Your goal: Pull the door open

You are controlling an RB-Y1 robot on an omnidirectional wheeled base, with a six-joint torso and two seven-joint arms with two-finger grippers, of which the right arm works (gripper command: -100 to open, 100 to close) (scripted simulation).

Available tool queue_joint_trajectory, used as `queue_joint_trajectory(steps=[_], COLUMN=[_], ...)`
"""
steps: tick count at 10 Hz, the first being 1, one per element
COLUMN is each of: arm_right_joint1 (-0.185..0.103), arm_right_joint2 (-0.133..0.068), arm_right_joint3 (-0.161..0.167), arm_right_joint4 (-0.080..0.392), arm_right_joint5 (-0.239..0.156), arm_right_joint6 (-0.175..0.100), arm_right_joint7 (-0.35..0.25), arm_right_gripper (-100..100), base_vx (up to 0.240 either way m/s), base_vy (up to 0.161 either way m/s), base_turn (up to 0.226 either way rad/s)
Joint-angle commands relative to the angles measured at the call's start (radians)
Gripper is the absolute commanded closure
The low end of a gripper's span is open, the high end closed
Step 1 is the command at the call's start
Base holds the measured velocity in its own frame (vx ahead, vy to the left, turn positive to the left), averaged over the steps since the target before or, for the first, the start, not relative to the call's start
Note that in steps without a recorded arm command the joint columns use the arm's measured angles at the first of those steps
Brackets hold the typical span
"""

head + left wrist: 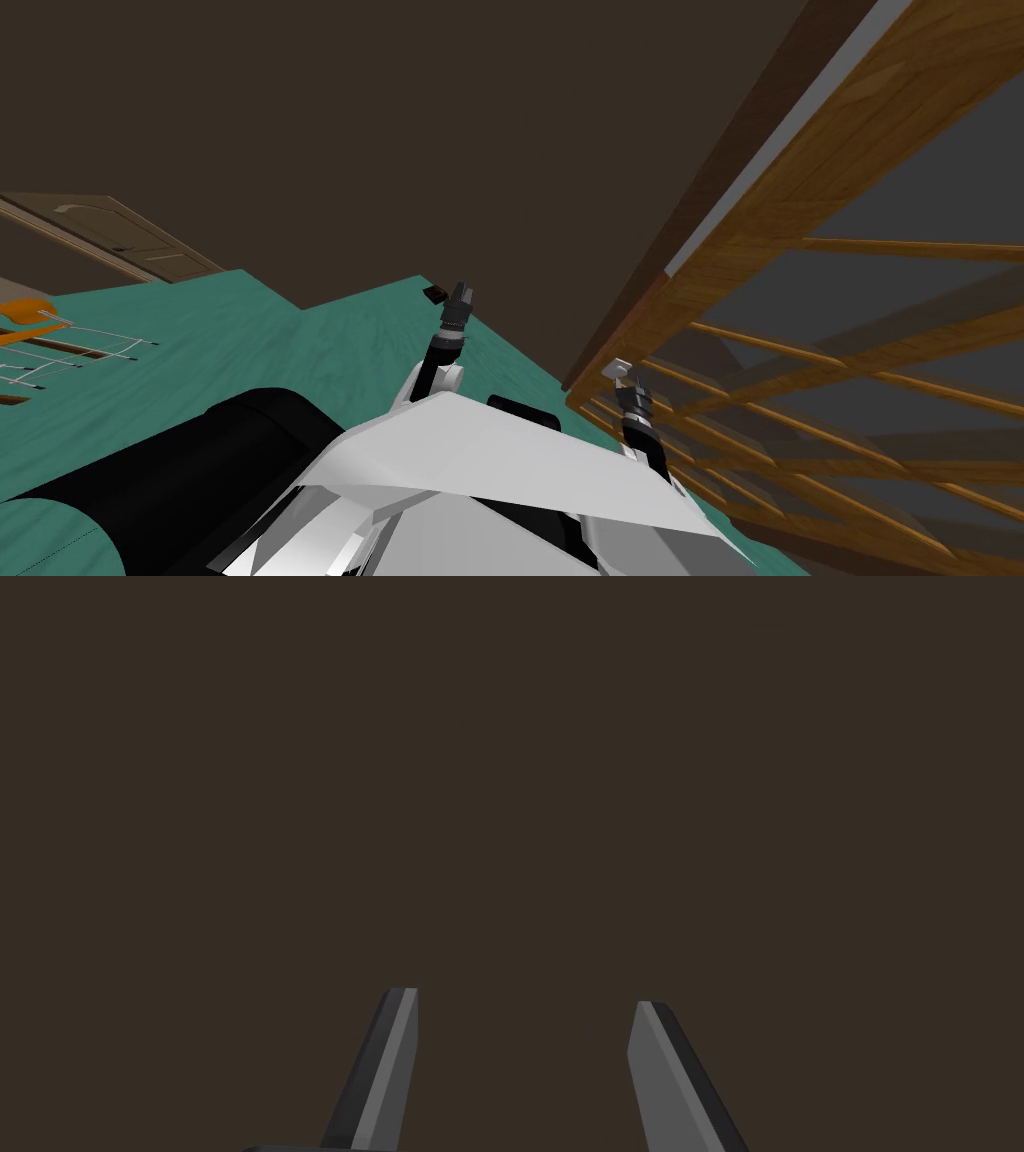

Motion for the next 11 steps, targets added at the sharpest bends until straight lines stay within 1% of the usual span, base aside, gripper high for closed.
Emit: queue_joint_trajectory(steps=[1, 2, 3, 4, 6, 7, 9, 10, 11], arm_right_joint1=[0.002, -0.001, -0.004, -0.004, -0.01, -0.01, -0.017, -0.017, -0.021], arm_right_joint2=[0.002, 0.006, 0.011, 0.011, 0.02, 0.02, 0.03, 0.03, 0.035], arm_right_joint3=[0.003, 0.009, 0.016, 0.016, 0.03, 0.03, 0.046, 0.046, 0.053], arm_right_joint4=[-0.01, -0.013, -0.015, -0.015, -0.022, -0.022, -0.028, -0.028, -0.032], arm_right_joint5=[-0.008, -0.021, -0.035, -0.035, -0.066, -0.066, -0.098, -0.098, -0.115], arm_right_joint6=[0.007, 0.009, 0.01, 0.01, 0.014, 0.014, 0.018, 0.018, 0.02], arm_right_joint7=[-0.033, -0.071, -0.097, -0.111, -0.175, -0.192, -0.256, -0.274, -0.308], arm_right_gripper=[-100, -100, -100, -100, -100, -100, -100, -100, -100], base_vx=[-0.041, -0.031, -0.053, -0.045, -0.059, -0.057, -0.068, -0.063, -0.051], base_vy=[-0.006, 0.001, -0.005, -0.012, -0.005, -0.01, -0.014, -0.01, -0.004], base_turn=[0.005, 0.014, 0.024, 0.01, 0.021, 0.012, 0.025, 0.009, 0.016])
